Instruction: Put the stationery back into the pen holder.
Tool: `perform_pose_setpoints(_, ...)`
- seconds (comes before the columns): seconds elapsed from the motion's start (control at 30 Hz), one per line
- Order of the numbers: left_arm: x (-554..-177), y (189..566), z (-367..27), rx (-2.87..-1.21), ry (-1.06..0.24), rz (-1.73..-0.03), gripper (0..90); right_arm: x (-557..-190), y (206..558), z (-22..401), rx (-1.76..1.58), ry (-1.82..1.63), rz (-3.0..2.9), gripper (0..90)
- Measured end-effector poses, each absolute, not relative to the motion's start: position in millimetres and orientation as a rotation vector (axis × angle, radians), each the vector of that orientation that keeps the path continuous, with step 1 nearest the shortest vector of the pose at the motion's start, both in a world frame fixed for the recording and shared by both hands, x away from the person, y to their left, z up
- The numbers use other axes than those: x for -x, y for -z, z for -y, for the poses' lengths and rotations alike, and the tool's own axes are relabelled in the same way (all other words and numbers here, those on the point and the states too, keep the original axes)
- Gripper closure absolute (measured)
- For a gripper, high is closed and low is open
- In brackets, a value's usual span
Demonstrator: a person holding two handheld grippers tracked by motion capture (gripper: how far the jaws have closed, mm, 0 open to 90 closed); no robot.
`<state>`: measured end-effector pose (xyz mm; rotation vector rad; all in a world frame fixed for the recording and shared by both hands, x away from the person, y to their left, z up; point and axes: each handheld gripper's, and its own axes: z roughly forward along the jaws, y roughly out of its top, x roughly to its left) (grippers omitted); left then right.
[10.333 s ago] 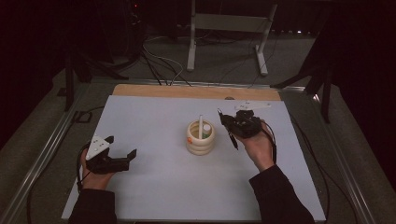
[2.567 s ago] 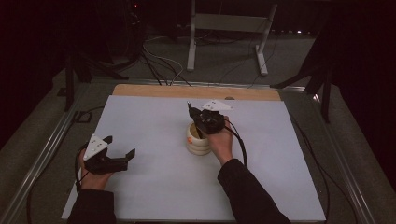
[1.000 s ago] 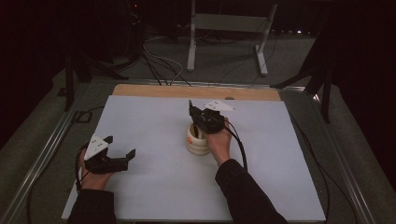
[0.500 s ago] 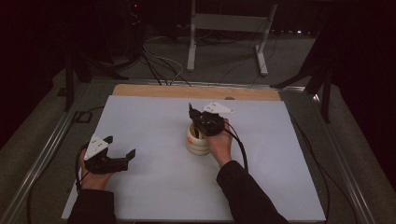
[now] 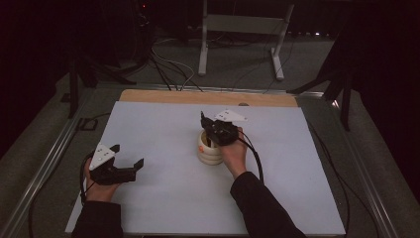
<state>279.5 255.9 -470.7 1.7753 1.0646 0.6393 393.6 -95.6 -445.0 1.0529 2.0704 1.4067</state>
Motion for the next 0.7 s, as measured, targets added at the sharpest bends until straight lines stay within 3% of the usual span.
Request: perform_pose_setpoints(0.7, -279.7, 470.8, -255.6, -1.777, -0.638, -1.065, 0.2, -392.8, 449.3, 97.3, -1.059, -1.383, -2.098, 80.0)
